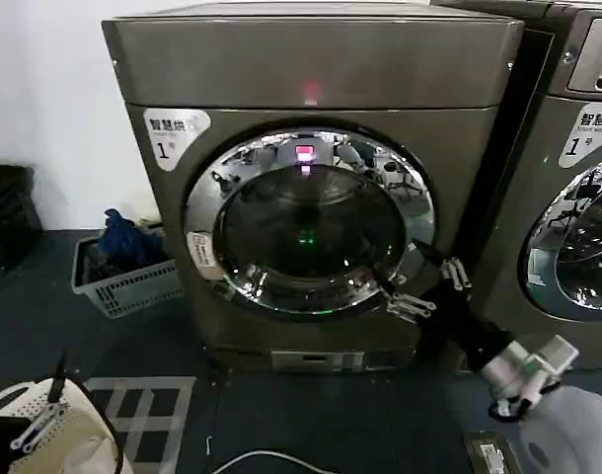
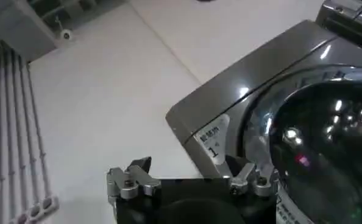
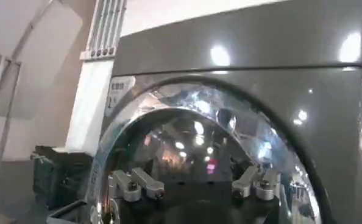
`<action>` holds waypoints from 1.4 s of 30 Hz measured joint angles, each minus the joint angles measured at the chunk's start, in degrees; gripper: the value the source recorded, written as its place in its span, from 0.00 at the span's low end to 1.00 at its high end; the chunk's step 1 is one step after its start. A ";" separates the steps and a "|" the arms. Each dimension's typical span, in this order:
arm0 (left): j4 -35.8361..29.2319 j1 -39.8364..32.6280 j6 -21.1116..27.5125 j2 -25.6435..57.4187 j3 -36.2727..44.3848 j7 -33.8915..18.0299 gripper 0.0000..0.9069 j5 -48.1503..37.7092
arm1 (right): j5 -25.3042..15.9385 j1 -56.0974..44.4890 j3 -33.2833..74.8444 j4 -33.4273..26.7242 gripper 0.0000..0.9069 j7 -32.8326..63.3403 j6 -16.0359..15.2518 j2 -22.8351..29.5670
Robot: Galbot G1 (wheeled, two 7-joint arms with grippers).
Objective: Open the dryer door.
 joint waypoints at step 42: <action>-1.64 1.17 -0.23 -3.18 1.96 0.70 1.00 2.93 | -1.46 33.36 -31.08 -26.44 1.00 -1.62 2.38 8.87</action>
